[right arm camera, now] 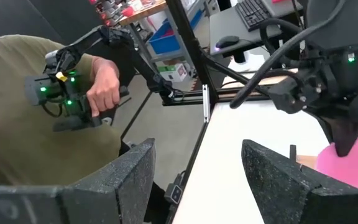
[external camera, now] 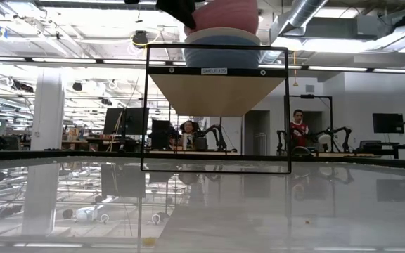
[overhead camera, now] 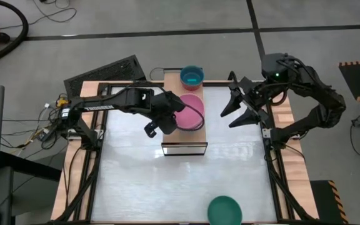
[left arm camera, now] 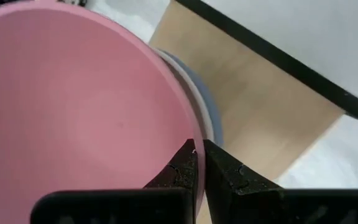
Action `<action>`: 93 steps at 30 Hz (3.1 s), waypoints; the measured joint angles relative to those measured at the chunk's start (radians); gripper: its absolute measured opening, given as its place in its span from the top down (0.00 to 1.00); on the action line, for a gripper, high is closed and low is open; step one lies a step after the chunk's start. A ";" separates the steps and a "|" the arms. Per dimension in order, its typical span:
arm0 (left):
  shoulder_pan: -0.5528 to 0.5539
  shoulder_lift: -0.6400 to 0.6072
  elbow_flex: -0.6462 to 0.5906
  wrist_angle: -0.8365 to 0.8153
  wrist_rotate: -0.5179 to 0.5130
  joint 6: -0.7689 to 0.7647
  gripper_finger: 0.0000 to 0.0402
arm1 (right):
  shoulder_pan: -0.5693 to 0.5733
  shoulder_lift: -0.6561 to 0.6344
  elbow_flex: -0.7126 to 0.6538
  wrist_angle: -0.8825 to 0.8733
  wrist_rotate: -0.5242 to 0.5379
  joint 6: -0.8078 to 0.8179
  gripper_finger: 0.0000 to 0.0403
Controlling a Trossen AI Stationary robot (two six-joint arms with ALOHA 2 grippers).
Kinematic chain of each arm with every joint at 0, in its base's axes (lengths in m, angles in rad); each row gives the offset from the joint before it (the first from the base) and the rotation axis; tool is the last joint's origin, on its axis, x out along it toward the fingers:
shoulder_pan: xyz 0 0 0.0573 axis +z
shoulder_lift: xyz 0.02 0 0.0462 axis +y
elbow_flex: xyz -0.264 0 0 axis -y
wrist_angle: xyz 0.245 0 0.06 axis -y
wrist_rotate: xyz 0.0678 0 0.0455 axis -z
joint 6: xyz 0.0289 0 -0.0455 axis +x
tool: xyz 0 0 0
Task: Place and stack bowls onto a shelf
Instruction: Stack the light pink bowl on top of the white bowl on the shelf, then stack the dark green bowl on top of the light pink bowl on the shelf
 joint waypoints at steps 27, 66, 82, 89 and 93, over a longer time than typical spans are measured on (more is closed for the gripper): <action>-0.066 -0.008 0.008 -0.004 -0.251 -0.018 0.70 | -0.007 0.000 0.000 0.000 0.000 -0.005 0.34; -0.098 -0.309 -0.523 0.759 -0.285 -0.611 1.00 | 0.502 0.010 0.000 -0.179 0.662 0.144 0.34; -0.068 -0.322 -0.647 0.825 -0.311 -0.719 1.00 | 0.502 0.010 0.000 -0.179 0.663 0.143 0.34; -0.120 -0.369 -0.533 0.826 -0.328 -0.722 1.00 | 0.538 0.008 -0.009 -0.224 0.659 0.367 0.34; -0.153 -0.411 -0.469 0.825 -0.327 -0.719 0.98 | 0.622 0.007 -0.099 -0.248 0.701 0.563 0.34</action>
